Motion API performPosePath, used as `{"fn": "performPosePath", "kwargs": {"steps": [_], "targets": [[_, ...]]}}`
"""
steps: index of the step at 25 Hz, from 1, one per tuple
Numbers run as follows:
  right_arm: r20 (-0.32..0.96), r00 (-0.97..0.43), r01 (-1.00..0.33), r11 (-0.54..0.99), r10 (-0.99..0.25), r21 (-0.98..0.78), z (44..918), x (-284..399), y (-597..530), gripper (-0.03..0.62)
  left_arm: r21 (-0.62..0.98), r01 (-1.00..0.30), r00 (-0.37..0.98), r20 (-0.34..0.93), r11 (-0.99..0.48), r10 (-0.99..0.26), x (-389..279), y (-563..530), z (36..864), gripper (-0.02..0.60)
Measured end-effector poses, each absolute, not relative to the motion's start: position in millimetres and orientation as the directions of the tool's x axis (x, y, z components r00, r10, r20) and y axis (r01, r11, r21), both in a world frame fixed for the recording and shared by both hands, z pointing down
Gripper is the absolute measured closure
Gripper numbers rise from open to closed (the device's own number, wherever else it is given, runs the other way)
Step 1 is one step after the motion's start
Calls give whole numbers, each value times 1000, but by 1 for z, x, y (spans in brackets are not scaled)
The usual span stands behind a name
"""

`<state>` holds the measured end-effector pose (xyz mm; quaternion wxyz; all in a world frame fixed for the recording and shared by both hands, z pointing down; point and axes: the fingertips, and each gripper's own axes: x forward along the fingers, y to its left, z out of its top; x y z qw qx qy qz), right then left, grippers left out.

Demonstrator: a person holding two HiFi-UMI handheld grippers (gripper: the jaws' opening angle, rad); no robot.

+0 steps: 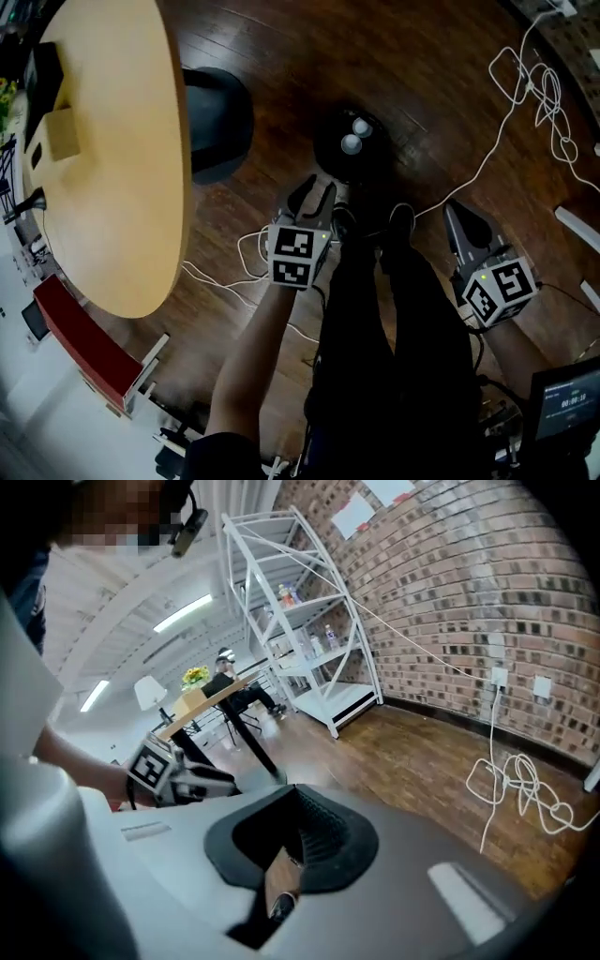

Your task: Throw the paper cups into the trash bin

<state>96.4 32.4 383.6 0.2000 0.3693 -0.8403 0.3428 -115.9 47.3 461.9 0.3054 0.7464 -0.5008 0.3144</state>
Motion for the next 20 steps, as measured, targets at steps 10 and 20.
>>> {"fn": "performPosePath", "kwargs": {"steps": [10, 20], "targets": [[500, -770, -613, 678, -397, -405, 241, 50, 67, 583, 222, -975, 146, 538, -28, -830, -110, 137, 207, 449], [367, -802, -584, 750, -472, -311, 145, 42, 153, 583, 270, -963, 82, 356, 18, -931, -97, 267, 121, 449]]}}
